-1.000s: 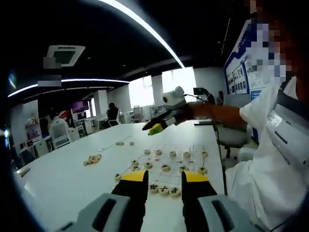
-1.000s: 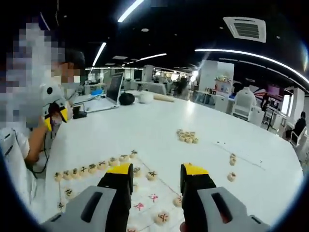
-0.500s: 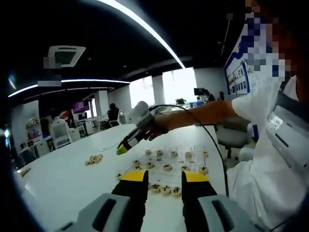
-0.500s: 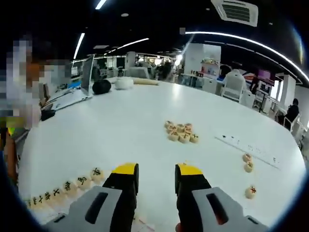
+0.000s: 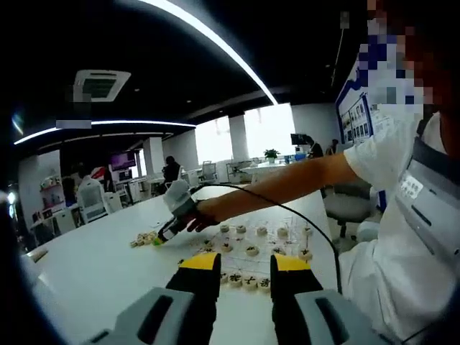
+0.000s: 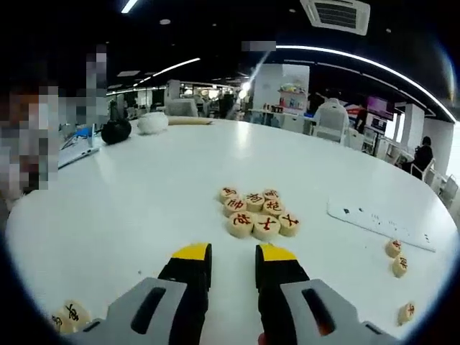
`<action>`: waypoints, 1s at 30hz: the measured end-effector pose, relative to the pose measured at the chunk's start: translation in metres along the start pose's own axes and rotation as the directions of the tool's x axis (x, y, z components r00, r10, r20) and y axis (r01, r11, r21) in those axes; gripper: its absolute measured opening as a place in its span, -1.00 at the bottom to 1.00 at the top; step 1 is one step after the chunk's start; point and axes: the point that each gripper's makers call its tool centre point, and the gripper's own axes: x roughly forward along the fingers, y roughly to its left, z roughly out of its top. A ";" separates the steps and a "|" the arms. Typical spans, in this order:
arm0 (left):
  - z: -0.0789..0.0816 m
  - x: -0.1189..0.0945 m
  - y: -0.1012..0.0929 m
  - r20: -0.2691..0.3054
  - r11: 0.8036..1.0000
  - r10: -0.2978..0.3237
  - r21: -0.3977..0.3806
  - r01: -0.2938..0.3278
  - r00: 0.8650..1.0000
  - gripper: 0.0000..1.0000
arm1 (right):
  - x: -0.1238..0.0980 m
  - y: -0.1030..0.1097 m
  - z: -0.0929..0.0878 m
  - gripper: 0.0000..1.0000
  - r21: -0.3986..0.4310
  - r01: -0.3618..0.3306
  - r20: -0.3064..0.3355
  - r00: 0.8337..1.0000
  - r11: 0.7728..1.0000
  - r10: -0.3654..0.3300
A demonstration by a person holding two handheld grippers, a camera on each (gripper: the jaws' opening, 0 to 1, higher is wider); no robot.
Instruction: Pick up the chess pieces one by one and place each piece onto its starting position on the chessboard, setting the pieces on their correct points until all the chess pieces are arranged in the starting layout
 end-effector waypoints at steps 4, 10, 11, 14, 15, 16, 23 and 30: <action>-0.001 0.002 0.000 -0.001 1.000 -0.002 0.000 0.002 1.000 -0.41 | 0.009 -0.003 0.007 -0.51 0.040 0.021 0.019 1.000 0.999 -0.022; 0.004 -0.001 -0.001 0.018 1.000 0.000 0.004 0.000 1.000 -0.41 | 0.020 0.002 0.014 -0.49 0.044 0.027 0.017 0.999 0.999 -0.028; 0.004 0.000 -0.001 0.018 1.000 0.001 0.005 -0.001 1.000 -0.41 | 0.021 0.003 0.014 -0.50 0.043 0.031 0.018 0.999 0.999 -0.032; 0.003 0.001 -0.001 0.010 1.000 -0.001 0.010 0.001 1.000 -0.41 | 0.026 -0.001 0.016 -0.61 0.036 0.041 0.017 0.999 0.999 -0.041; 0.003 0.001 -0.002 0.008 1.000 -0.002 0.012 0.002 1.000 -0.41 | 0.026 0.000 0.016 -0.62 0.036 0.039 0.018 0.999 0.999 -0.040; 0.003 0.001 -0.002 0.009 1.000 -0.002 0.012 0.002 1.000 -0.41 | 0.025 -0.001 0.017 -0.62 0.038 0.040 0.016 0.999 0.998 -0.041; 0.002 0.001 -0.001 0.011 1.000 -0.002 0.007 0.002 1.000 -0.41 | 0.000 0.005 0.033 -0.62 0.050 -0.018 0.048 0.999 0.999 0.016; 0.004 0.001 0.000 0.010 1.000 0.004 0.006 -0.004 1.000 -0.41 | -0.059 0.024 0.052 -0.62 -0.048 -0.091 0.106 0.990 0.995 0.095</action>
